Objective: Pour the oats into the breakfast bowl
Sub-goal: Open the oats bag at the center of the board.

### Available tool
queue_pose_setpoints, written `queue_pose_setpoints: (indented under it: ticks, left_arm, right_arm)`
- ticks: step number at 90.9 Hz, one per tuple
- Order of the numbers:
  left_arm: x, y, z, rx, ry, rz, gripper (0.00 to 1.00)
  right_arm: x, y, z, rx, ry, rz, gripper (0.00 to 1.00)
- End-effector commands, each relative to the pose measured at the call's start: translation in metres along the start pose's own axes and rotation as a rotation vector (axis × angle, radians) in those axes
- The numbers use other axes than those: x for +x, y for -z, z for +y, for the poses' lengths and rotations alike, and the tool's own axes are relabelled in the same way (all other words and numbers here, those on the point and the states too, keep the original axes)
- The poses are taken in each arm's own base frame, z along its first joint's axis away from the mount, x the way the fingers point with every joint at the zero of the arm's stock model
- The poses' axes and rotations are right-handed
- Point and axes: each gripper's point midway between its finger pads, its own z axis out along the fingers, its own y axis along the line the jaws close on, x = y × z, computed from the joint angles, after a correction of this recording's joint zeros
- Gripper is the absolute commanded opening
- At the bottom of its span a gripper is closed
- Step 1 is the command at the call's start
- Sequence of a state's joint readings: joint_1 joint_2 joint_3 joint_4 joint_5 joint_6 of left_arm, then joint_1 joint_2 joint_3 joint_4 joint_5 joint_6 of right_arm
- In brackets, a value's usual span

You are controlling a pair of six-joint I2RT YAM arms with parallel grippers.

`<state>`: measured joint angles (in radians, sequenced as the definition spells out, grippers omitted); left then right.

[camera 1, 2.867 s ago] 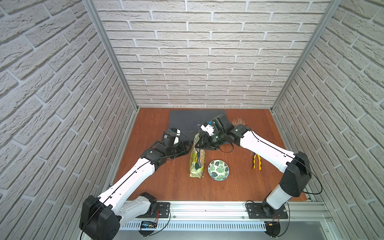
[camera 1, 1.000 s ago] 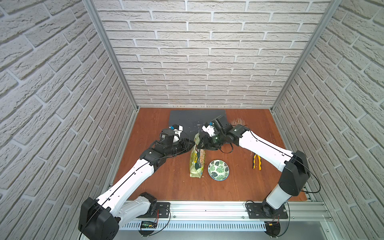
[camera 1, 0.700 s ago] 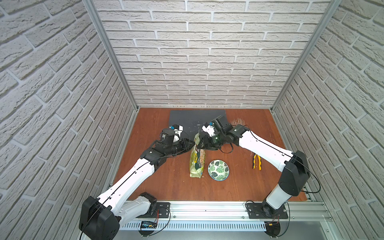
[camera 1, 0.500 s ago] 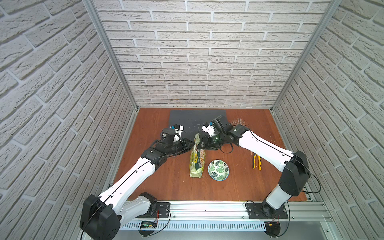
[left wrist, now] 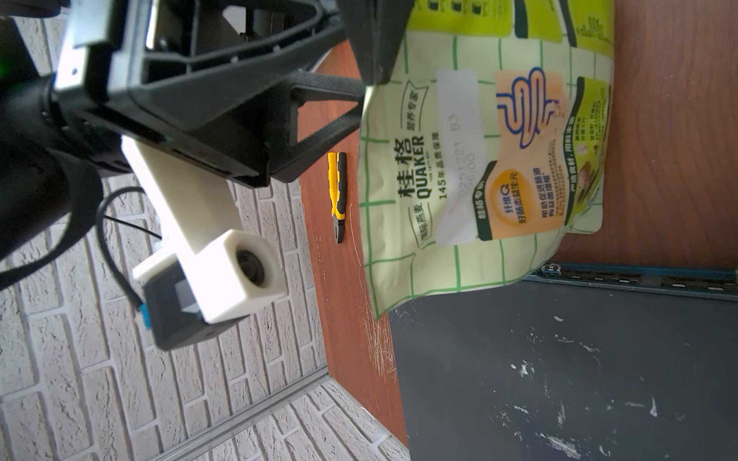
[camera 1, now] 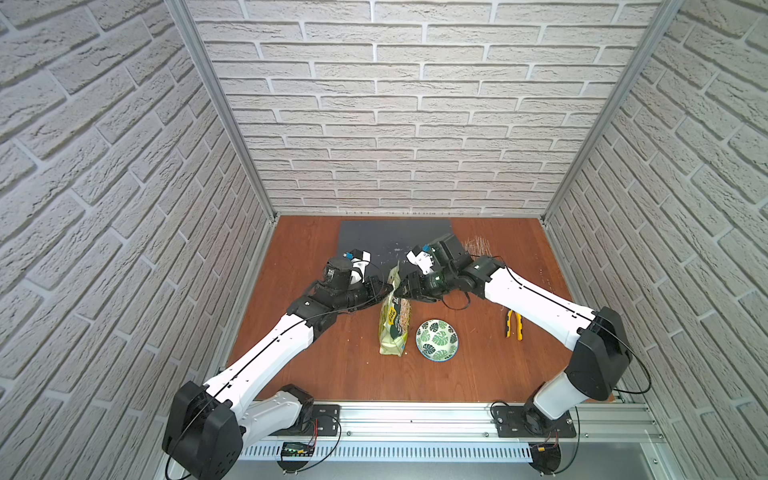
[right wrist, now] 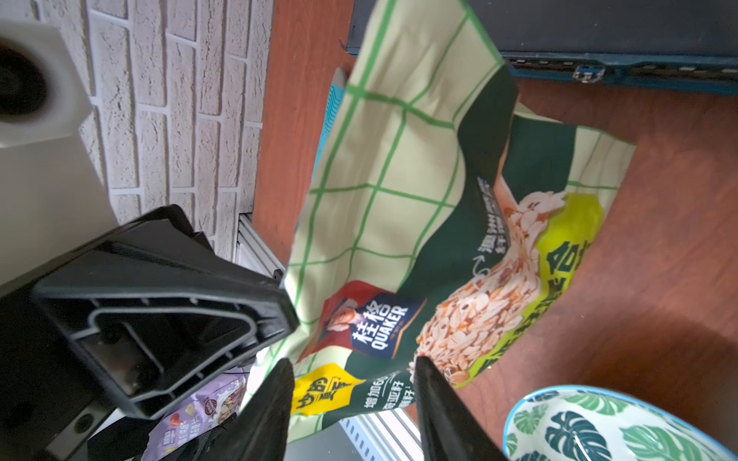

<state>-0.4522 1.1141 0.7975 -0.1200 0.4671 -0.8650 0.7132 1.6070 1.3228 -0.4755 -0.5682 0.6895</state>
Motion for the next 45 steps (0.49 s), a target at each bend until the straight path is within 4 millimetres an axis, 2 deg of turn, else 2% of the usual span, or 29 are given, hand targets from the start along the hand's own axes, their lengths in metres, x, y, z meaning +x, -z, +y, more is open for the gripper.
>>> queue_pose_setpoints:
  ticks: [1, 21, 45]
  left_arm:
    - [0.0062, -0.0061, 0.0089, -0.014, 0.012, 0.014, 0.00]
    - [0.0067, -0.0081, 0.0132, -0.027, 0.026, 0.008, 0.00]
    - [0.0073, -0.0075, 0.0154, -0.039, 0.026, 0.007, 0.00]
  right_arm:
    - [-0.0039, 0.0072, 0.0192, -0.083, 0.021, -0.031, 0.53]
    - [-0.0004, 0.0021, 0.0203, -0.105, 0.009, -0.026, 0.55]
    - [-0.0001, 0.0069, 0.0255, -0.127, 0.003, -0.047, 0.58]
